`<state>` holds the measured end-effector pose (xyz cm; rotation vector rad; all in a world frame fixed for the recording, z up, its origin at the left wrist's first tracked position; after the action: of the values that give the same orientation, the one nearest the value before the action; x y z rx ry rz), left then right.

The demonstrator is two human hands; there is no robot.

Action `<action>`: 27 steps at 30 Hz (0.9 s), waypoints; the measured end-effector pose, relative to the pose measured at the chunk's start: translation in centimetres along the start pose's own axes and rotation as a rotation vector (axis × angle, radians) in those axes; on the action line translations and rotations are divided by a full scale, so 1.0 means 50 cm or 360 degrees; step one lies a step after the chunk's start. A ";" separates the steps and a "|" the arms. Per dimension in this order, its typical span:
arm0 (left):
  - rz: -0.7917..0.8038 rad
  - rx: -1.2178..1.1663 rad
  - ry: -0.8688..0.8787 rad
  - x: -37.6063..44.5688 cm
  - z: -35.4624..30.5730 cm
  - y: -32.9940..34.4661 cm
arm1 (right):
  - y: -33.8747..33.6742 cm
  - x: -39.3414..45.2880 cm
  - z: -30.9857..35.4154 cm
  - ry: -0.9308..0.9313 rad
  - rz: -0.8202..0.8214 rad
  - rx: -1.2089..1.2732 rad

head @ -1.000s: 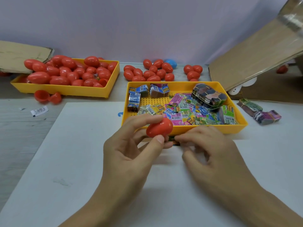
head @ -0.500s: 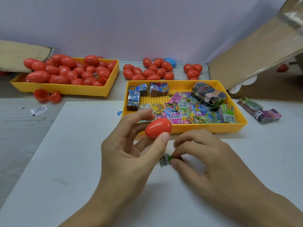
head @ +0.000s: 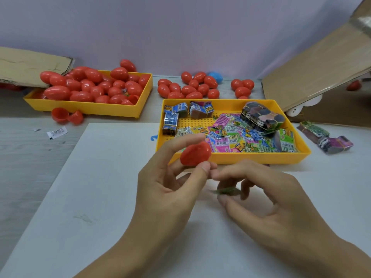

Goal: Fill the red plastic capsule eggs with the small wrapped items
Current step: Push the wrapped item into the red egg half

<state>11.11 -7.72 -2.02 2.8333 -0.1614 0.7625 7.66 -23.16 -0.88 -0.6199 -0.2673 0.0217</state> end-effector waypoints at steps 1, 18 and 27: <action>-0.0019 0.0012 -0.0018 0.000 0.003 -0.003 | -0.001 0.001 -0.001 0.0027 -0.0004 0.0078; 0.0299 0.0270 0.0004 -0.002 0.000 0.015 | -0.010 0.010 -0.006 0.0494 -0.0263 0.0907; 0.0127 0.0109 -0.0074 -0.003 0.001 0.008 | -0.009 0.007 -0.009 0.0513 -0.0124 0.0799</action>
<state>10.95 -8.09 -2.09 2.9265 -0.2622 0.7321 8.10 -23.77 -0.89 -0.1076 0.0307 -0.0840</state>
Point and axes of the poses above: each hand's wrist, its own x-axis towards the middle knuckle, its own y-axis out of the palm, z = x × y, the point moved 4 cm from there along x, towards the middle knuckle, and after that the axes turned 12 degrees about y, right-handed, at the moved point
